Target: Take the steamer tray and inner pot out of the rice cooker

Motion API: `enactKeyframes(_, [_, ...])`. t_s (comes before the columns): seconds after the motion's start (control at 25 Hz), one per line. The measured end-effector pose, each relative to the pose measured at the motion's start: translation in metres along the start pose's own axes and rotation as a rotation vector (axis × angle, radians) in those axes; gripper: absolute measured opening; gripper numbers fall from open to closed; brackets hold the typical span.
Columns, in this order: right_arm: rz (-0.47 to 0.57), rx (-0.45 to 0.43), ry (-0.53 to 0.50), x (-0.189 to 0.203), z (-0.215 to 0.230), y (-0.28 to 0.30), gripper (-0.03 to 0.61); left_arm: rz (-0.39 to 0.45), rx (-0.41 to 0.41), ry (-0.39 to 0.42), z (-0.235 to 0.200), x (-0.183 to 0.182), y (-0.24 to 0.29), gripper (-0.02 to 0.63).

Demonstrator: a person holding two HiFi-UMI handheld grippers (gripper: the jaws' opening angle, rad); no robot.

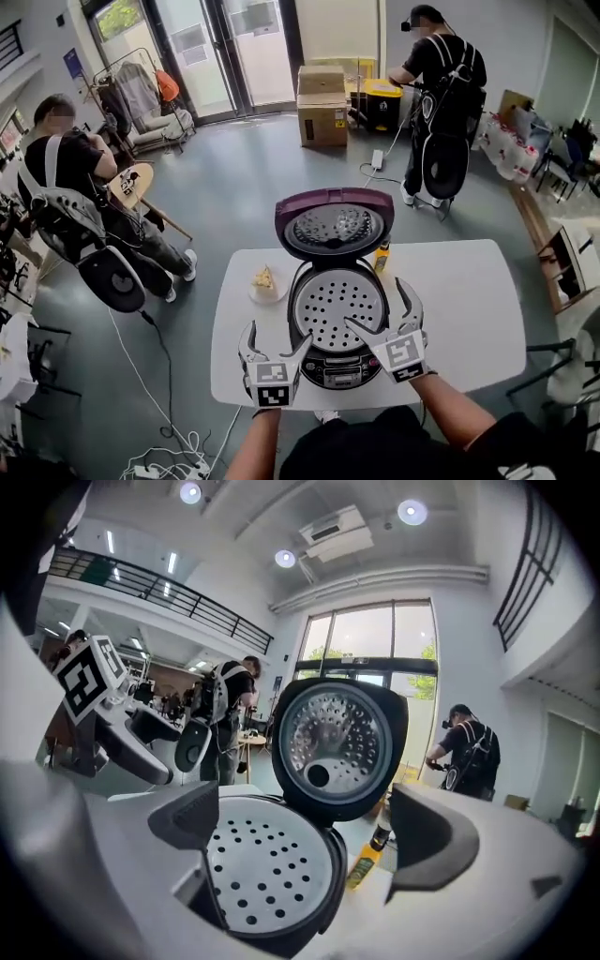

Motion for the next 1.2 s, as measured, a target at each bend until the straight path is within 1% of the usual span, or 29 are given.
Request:
enactKeyframes(0.08, [-0.085,0.009,-0.018,0.013,0.006,0.01,0.546,-0.053,0.035,0.04,-0.001,0.0,0.02,0.54])
enactKeyframes(0.16, [-0.174,0.014,-0.024,0.028,0.012,0.021,0.546,-0.095,0.053,0.063,-0.004,-0.001,0.038,0.54])
enactKeyframes(0.28, [-0.304,0.044,-0.034,0.049,0.026,0.035,0.545,-0.174,0.087,0.096,-0.005,-0.002,0.063,0.537])
enactKeyframes(0.4, [-0.435,0.041,-0.045,0.068,0.035,0.05,0.54,-0.288,0.142,0.09,0.0,0.008,0.085,0.535])
enactKeyframes(0.48, [-0.51,0.021,-0.023,0.084,0.037,0.061,0.533,-0.351,0.154,0.084,0.001,0.019,0.1,0.528])
enactKeyframes(0.52, [-0.539,0.016,-0.012,0.091,0.039,0.064,0.517,-0.374,0.154,0.081,0.003,0.023,0.106,0.528])
enactKeyframes(0.6, [-0.579,0.017,-0.002,0.1,0.046,0.067,0.473,-0.399,0.147,0.079,0.007,0.024,0.114,0.522])
enactKeyframes(0.64, [-0.596,0.019,-0.005,0.102,0.05,0.068,0.463,-0.404,0.143,0.083,0.008,0.022,0.116,0.52])
enactKeyframes(0.88, [-0.686,-0.009,-0.017,0.113,0.049,0.072,0.453,-0.46,0.147,0.089,0.01,0.029,0.121,0.515])
enactKeyframes(1.0, [-0.703,0.012,-0.048,0.122,0.051,0.072,0.432,-0.483,0.137,0.091,0.012,0.036,0.125,0.505])
enactKeyframes(1.12, [-0.718,0.054,-0.097,0.131,0.057,0.072,0.386,-0.493,0.1,0.115,0.006,0.043,0.126,0.482])
enactKeyframes(1.2, [-0.729,0.066,-0.108,0.135,0.06,0.07,0.335,-0.488,0.091,0.107,0.003,0.044,0.125,0.468])
Point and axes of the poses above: the fingertips, and each gripper's own axes: y forward along the fingers, z to its right, x out of its underside, the point moved 2 cm from there along -y, backward along the fingers, and after that the axes turned 8 degrees about y, right-handed, at the moved point
